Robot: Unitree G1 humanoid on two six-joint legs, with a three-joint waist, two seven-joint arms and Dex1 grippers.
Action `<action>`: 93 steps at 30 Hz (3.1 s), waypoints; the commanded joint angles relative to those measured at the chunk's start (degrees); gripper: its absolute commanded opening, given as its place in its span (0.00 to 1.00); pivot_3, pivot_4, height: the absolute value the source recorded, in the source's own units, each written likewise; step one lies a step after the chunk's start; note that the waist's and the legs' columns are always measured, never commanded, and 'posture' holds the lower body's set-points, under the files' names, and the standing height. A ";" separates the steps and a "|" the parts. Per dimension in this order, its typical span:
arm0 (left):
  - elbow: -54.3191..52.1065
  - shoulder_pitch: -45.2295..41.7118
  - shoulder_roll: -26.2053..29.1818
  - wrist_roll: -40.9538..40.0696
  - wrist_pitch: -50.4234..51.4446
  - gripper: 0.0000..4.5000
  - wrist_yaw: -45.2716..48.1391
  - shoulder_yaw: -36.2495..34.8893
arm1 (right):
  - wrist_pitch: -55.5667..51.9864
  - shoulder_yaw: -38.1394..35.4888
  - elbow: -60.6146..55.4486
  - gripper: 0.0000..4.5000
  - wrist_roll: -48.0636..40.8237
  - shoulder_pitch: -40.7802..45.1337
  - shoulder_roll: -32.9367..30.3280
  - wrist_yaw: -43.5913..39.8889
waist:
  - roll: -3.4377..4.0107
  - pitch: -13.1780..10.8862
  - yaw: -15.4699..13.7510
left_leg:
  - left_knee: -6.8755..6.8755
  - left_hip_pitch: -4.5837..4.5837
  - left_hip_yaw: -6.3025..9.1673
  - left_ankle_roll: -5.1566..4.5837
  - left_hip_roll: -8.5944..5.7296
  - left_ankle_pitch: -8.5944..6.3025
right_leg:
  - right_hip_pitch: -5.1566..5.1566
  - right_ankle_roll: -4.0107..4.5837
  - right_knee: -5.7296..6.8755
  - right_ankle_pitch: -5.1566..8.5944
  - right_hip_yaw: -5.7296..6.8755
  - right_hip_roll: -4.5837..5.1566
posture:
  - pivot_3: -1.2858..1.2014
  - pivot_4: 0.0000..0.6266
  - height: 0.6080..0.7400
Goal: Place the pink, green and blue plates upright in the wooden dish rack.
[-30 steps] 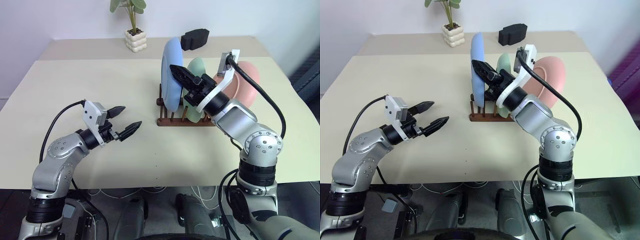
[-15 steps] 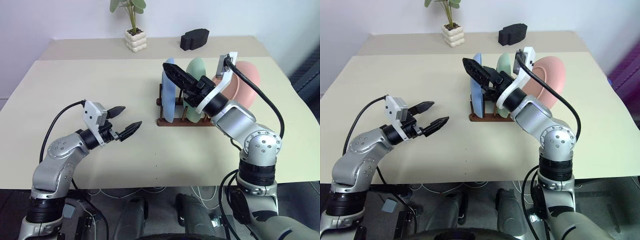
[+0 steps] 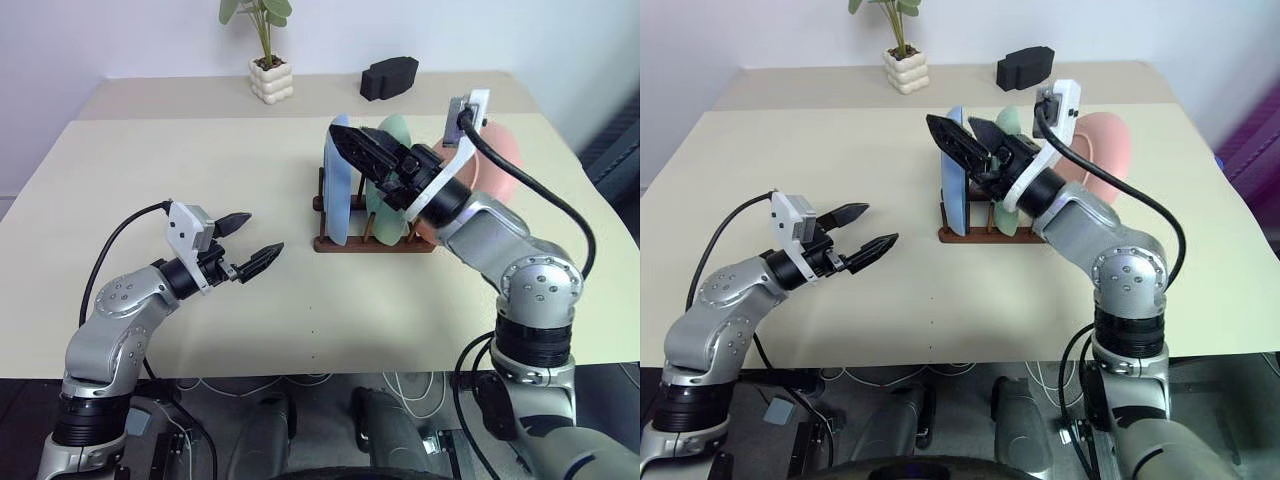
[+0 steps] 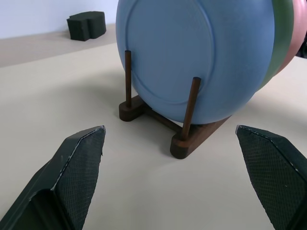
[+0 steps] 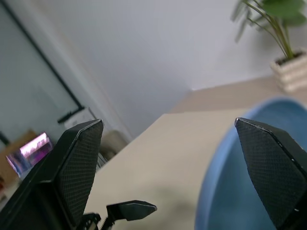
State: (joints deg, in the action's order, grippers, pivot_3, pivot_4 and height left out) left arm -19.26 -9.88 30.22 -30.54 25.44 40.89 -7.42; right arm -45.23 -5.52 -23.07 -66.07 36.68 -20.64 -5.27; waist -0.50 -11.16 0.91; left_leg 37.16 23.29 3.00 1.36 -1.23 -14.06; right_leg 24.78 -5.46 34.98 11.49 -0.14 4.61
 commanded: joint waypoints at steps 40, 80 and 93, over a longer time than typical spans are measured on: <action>-1.10 -3.91 -2.99 -0.06 0.19 1.00 4.04 8.65 | 19.63 -6.80 10.78 0.01 44.55 -10.47 -28.89 -29.45 | -0.04 -0.03 -0.30 | 0.01 0.06 -0.38 -0.21 -0.05 -0.12 | -0.17 0.01 -0.66 -0.05 -0.16 0.02 | 0.52 0.24 0.97; 10.49 4.41 4.03 7.27 -10.51 1.00 -0.29 -5.68 | 39.16 -12.65 40.45 0.01 48.83 -19.36 -24.56 -38.01 | -0.05 0.00 -0.37 | 0.05 -0.16 -0.55 -0.21 -0.05 -0.12 | -0.31 -0.01 -0.53 -0.08 -0.29 0.04 | 0.52 0.24 0.97; 9.92 4.32 3.86 7.07 -9.82 1.00 -0.23 -5.75 | 41.19 -12.30 43.12 0.01 48.91 -18.57 -23.27 -37.63 | -0.06 0.00 -0.24 | 0.02 -0.29 -0.75 -0.21 -0.04 -0.12 | -0.31 -0.08 -0.48 -0.12 -0.47 0.03 | 0.52 0.24 0.97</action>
State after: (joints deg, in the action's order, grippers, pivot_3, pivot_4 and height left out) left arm -7.86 -4.97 33.70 -23.17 16.04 40.83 -12.11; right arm -5.08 -16.55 20.50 -17.02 17.05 -43.61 -43.07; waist -0.56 -11.16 0.67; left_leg 37.18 23.00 2.24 1.15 -1.28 -14.18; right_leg 24.47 -5.56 34.50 11.37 -0.63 4.64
